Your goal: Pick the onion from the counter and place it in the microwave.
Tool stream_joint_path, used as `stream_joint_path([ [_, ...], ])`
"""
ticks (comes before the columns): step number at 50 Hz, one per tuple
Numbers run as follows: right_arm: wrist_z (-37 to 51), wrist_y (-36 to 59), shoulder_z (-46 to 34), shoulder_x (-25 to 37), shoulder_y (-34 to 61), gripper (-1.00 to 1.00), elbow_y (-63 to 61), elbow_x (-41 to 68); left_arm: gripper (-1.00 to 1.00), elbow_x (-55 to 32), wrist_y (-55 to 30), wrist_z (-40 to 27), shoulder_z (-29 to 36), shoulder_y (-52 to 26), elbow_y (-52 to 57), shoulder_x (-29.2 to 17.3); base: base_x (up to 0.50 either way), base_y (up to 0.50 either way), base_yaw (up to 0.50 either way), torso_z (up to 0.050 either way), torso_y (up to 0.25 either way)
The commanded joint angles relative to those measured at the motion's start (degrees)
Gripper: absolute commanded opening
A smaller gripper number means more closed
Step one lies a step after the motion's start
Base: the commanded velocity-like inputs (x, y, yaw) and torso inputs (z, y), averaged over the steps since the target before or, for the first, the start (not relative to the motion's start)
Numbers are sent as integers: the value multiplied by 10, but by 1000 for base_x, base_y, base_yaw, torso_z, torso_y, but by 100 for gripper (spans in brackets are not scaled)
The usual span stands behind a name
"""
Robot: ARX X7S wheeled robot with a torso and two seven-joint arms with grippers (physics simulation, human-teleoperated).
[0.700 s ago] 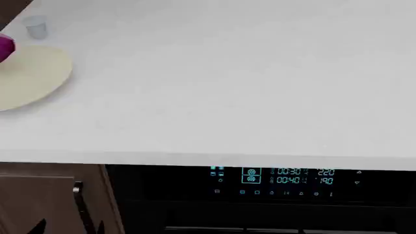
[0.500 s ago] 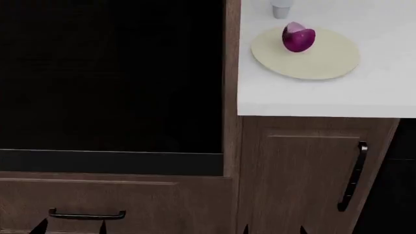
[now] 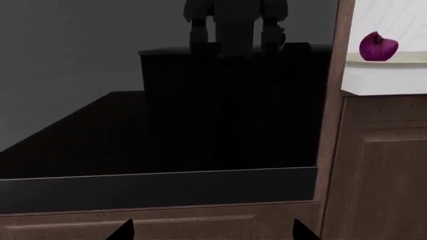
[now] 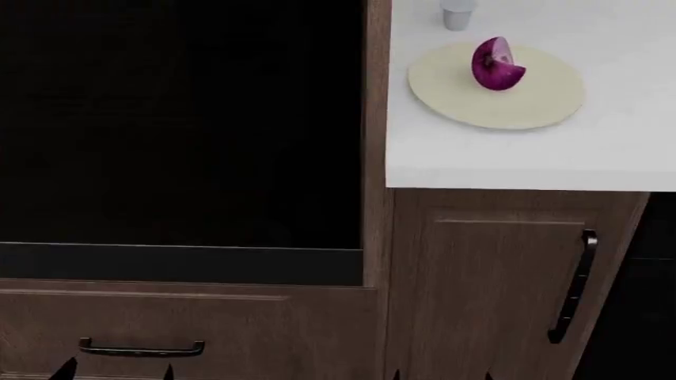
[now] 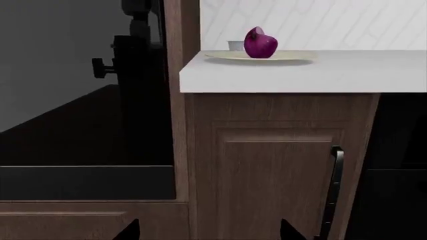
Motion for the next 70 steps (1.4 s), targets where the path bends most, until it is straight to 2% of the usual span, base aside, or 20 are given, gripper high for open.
stream_joint_path([
  [1, -10, 0, 9, -6, 4, 100, 5, -6, 100, 6, 3, 5, -9, -7, -14, 8, 0, 0, 0, 0, 0],
  [2, -10, 0, 9, -6, 4, 100, 5, -6, 100, 6, 3, 5, -9, -7, -14, 8, 0, 0, 0, 0, 0],
  [3, -42, 211, 7, -37, 179, 100, 0, -539, 100, 592, 4, -121, 18, -123, -14, -90, 0, 0, 0, 0, 0],
  [4, -41, 125, 39, -33, 93, 100, 8, -453, 100, 506, -17, -36, -44, -37, -8, -4, 0, 0, 0, 0, 0],
  [5, -36, 39, 36, -29, 7, 100, 4, -367, 100, 420, -19, 31, -40, -9, -9, 37, 0, 0, 0, 0, 0],
  [6, -33, -1, 33, -26, 3, 100, 5, -281, 100, 334, -23, 34, -34, -8, -5, 33, 0, 0, 0, 0, 0],
  [8, -27, -2, 29, -22, 4, 100, 7, -109, 100, 162, -7, 30, -37, -7, -1, 32, 0, 0, 0, 0, 0],
  [9, -25, 0, 28, -20, 4, 100, 3, -23, 100, 76, -63, 32, -38, -11, 16, 32, 0, 0, 0, 0, 0],
  [10, -23, 0, 26, -19, 3, 100, 2, -14, 100, 0, -52, 29, -40, -11, 14, 33, 0, 0, 0, 0, 0],
  [16, -14, -3, 17, -10, -1, 100, 0, -5, 100, 15, -41, 25, -15, -4, 19, 17, 0, 0, 0, 50, 0],
  [36, 4, -5, -3, 8, 2, 100, -2, 11, 100, 5, -39, 1, 0, -11, 39, 0, 0, 0, 0, 50, 0],
  [42, 12, 16, 3, 20, 5, 100, -40, 21, 100, -2, -50, -8, -4, -21, 68, -5, 0, 0, 0, 50, 0],
  [48, 25, 66, 27, 39, 13, 100, -121, 41, 100, -8, -97, -16, -6, -47, 129, -15, 0, 0, 0, 50, 0],
  [54, 60, 128, 71, 62, 33, 100, -196, 45, 100, -18, -183, -21, -14, -89, 203, -33, 0, 0, 0, 50, 0],
  [60, 105, 182, 155, 82, 34, 100, -260, 60, 100, -47, -253, -28, -37, -121, 240, -36, 0, 0, 0, 22, 0],
  [70, 164, 243, 305, 104, 19, 100, -353, 93, 100, -43, -268, -29, -28, -141, 271, -52, 0, 0, 0, 0, 0],
])
